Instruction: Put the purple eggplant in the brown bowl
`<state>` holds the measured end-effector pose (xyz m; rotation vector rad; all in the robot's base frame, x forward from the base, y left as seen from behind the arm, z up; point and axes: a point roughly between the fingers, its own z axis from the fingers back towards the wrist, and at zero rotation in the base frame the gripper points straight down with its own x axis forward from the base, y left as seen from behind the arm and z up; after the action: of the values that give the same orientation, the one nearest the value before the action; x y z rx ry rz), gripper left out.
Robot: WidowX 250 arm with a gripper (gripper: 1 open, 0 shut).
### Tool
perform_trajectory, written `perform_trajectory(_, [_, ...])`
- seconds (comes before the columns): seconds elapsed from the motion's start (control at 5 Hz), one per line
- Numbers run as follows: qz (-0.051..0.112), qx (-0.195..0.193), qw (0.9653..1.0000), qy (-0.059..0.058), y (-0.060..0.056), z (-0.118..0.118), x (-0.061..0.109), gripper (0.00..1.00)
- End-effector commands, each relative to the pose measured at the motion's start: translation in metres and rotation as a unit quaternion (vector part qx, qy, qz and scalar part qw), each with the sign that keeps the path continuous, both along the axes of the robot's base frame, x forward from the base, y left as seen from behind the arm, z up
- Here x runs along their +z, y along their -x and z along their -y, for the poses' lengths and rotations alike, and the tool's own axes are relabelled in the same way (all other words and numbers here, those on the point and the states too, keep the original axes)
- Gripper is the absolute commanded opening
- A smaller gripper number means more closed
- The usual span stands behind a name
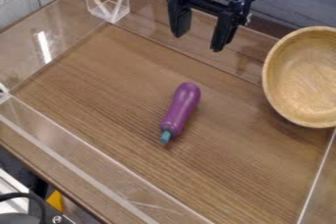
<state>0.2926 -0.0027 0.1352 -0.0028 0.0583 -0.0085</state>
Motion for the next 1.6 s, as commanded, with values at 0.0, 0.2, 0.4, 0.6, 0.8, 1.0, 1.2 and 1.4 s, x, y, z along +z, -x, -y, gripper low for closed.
perform_trajectory(0.0, [-0.006,-0.002,1.0000,0.000,0.003,0.000,-0.006,1.00])
perform_trajectory(0.2, [-0.004,-0.005,1.0000,0.003,0.018,-0.004,-0.018,1.00])
perform_trajectory(0.4, [0.005,-0.013,0.9999,0.006,0.020,-0.007,-0.033,1.00])
perform_trajectory(0.6, [0.015,-0.017,0.9997,0.006,0.021,-0.008,-0.043,1.00])
perform_trajectory(0.8, [0.027,-0.023,0.9994,0.005,0.021,-0.008,-0.052,1.00])
perform_trajectory(1.0, [0.035,-0.027,0.9990,0.007,0.020,-0.008,-0.058,1.00])
perform_trajectory(1.2, [0.041,-0.027,0.9987,0.010,0.020,-0.007,-0.063,1.00])
perform_trajectory(1.4, [0.046,-0.027,0.9985,0.013,0.019,-0.007,-0.068,1.00])
